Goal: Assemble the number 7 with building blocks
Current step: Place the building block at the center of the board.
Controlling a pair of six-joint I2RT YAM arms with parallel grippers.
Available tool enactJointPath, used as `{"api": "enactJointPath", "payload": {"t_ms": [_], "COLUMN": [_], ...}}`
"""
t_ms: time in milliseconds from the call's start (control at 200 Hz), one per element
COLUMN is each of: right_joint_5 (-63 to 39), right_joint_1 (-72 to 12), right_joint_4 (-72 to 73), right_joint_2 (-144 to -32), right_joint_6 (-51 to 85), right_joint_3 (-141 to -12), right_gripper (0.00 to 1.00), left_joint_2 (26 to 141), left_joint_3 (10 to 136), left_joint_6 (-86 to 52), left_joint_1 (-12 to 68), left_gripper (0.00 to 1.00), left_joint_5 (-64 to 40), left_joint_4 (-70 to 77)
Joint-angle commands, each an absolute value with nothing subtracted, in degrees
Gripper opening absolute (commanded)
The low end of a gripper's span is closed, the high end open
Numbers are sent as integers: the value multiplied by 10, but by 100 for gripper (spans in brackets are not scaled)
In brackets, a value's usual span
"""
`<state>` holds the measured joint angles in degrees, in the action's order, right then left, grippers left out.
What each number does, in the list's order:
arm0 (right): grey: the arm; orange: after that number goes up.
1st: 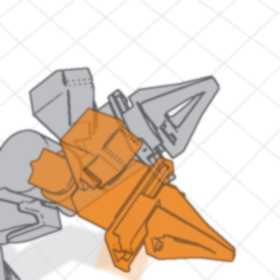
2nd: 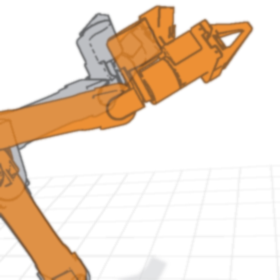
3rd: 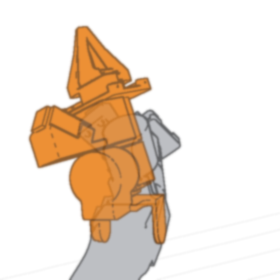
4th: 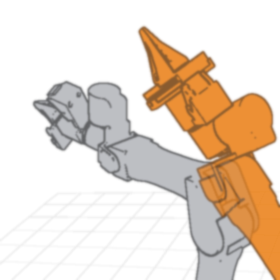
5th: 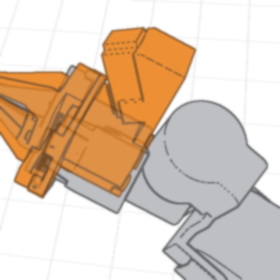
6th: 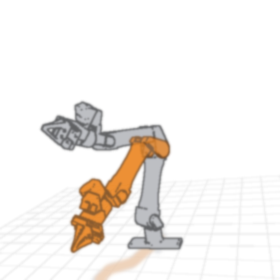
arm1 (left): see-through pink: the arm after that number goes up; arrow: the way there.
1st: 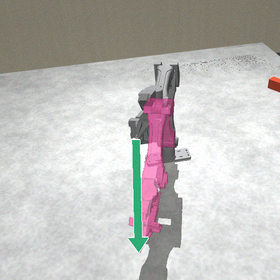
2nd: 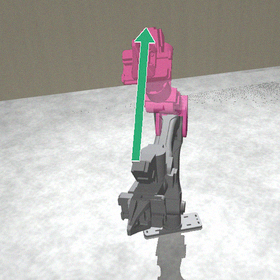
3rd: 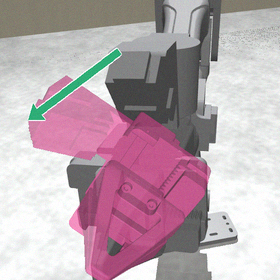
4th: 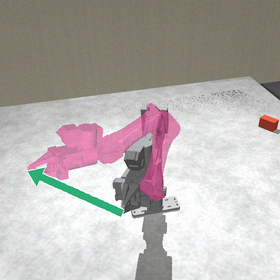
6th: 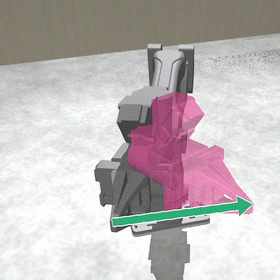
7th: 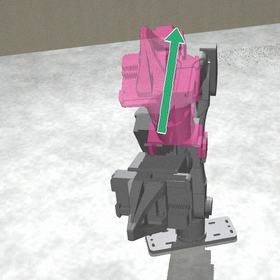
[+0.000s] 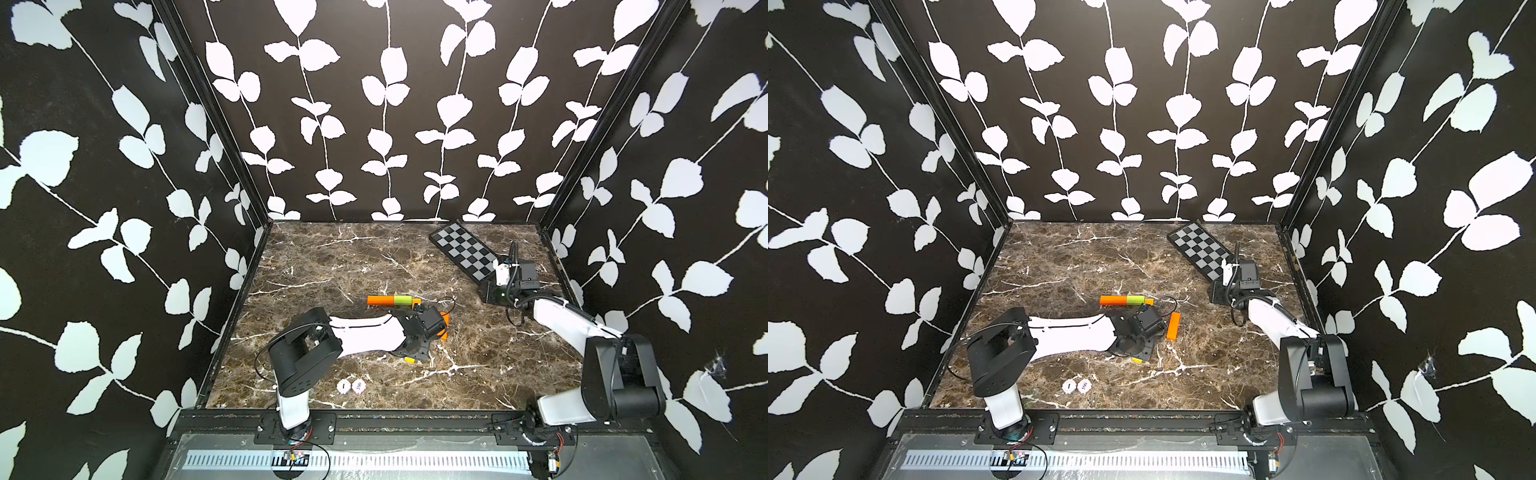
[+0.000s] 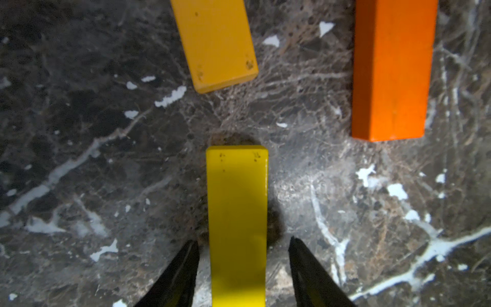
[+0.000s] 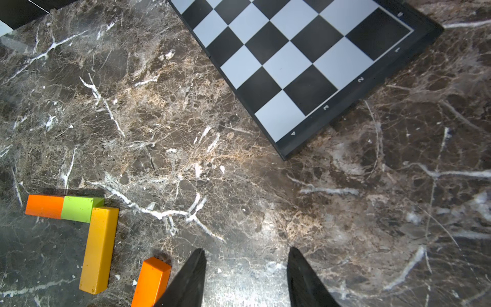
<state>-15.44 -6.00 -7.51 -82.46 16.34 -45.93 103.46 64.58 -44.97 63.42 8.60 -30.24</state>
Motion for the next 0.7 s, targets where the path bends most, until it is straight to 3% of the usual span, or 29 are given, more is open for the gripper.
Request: {"api": "enactJointPath", "payload": {"t_ms": [0, 185, 370, 555, 695], "right_joint_5": [-159, -150, -130, -99, -85], "right_joint_1": [-64, -107, -173, -295, -329], "right_joint_4": [-57, -53, -105, -205, -260], "right_joint_2": [-800, -760, -770, -840, -884], "right_joint_6": [157, 157, 158, 172, 195], "right_joint_3": [-451, -449, -490, -574, -611], "right_gripper": [50, 49, 44, 42, 42], "left_joint_2": [997, 886, 767, 733, 730], "left_joint_3": [653, 657, 641, 617, 581], "left_joint_6": [-441, -409, -341, -300, -296], "left_joint_1": [631, 616, 509, 412, 405], "left_gripper": [59, 62, 59, 59, 60], "left_joint_5": [99, 203, 228, 181, 126], "left_joint_4": [-308, -369, -364, -366, -354]}}
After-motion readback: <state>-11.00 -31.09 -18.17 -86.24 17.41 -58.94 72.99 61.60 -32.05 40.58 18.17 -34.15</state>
